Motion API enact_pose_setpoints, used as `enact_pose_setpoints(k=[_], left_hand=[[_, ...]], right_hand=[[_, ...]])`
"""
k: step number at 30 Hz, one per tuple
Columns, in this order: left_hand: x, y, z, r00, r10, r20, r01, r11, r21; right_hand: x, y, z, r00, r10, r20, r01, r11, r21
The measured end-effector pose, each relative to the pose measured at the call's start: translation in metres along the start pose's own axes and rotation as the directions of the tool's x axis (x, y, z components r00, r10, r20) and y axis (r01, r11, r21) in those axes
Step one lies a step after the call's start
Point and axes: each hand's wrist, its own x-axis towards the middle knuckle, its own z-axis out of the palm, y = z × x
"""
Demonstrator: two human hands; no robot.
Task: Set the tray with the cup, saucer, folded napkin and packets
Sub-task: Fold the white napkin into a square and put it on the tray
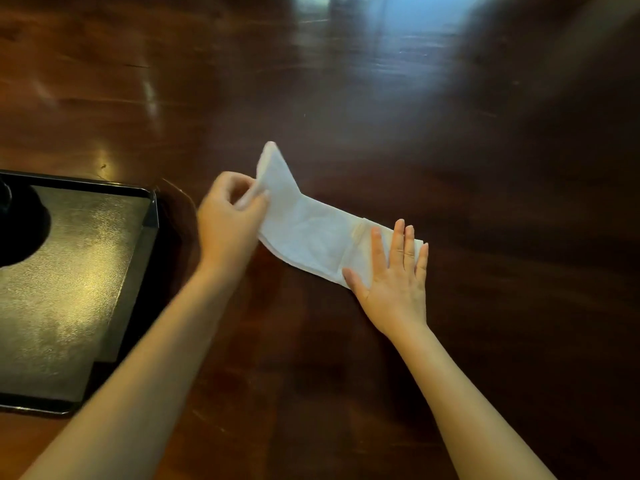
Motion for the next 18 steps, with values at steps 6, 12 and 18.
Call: enact_pose_setpoints(k=[6,12,18], left_hand=[[-0.063,-0.031,0.062,0.889,0.350,0.295,-0.408,0.899,0.162],[-0.071,-0.055,0.078,0.798,0.361,0.482,-0.551,0.761,0.342],[-0.064,-0.065,0.068,0.742,0.369,0.560,-0.630,0.670,0.393]], right_hand=[[0.001,0.000,0.002,1.000,-0.011,-0.009,0.012,1.000,0.014],[-0.003,-0.002,0.003,0.999,-0.002,-0.037,0.004,0.999,0.047],[-0.007,-0.004,0.001,0.999,0.019,-0.030,-0.017,0.997,0.069]])
